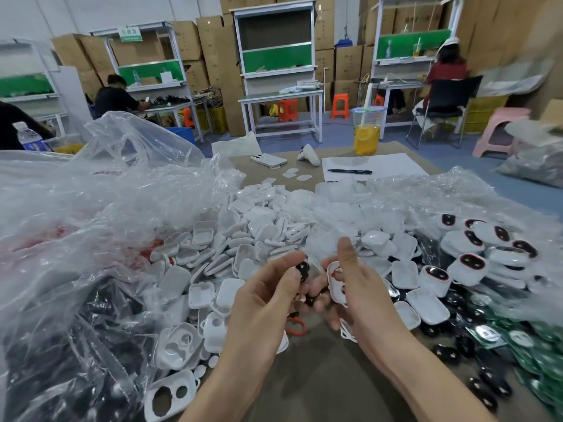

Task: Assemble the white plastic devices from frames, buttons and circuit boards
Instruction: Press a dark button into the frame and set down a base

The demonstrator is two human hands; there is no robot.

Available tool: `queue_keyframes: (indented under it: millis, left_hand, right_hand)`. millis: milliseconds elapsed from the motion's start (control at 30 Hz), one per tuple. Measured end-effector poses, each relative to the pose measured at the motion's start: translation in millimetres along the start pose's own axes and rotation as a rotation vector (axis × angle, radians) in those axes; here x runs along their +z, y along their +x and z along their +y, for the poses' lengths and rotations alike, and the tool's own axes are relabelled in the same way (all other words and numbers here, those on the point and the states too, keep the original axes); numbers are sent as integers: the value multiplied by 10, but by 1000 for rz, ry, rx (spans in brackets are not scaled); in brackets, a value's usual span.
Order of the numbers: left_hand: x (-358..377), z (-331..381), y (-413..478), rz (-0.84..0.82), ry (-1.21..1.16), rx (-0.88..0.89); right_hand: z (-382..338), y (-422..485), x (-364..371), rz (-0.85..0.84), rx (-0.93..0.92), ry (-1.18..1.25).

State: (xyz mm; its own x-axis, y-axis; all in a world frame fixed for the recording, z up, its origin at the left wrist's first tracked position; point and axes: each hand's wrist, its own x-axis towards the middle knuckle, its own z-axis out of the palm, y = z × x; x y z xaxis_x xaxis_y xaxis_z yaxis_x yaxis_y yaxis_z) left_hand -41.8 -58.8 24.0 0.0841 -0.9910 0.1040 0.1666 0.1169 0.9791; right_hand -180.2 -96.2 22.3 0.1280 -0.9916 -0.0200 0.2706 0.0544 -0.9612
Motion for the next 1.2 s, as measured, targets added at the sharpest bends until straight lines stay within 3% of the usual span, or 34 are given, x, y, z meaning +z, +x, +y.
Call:
queue_keyframes:
  millis: [133,300,400,533,667,967,1200]
  left_hand:
    - [-18,-8,18,-48,63,29]
    - [18,-65,65,31,79,75]
    - [4,-92,85,40,82,77]
    - [-20,-108,69,-12,141,79]
    - [21,-102,75,61,213,116]
    - [-7,-47,47,178,135,103]
    - [-15,4,40,145,94,92]
  right_hand:
    - [-2,20,-12,55,-11,13]
    - [14,52,-39,13,-24,121]
    - [-2,39,-32,-29,-44,110]
    - [14,56,-49,42,-54,66]
    - [59,50,-31,-9,-60,49]
    - [96,-16,49,-54,-153,-133]
    - [103,-29,39,-81,-154,-150]
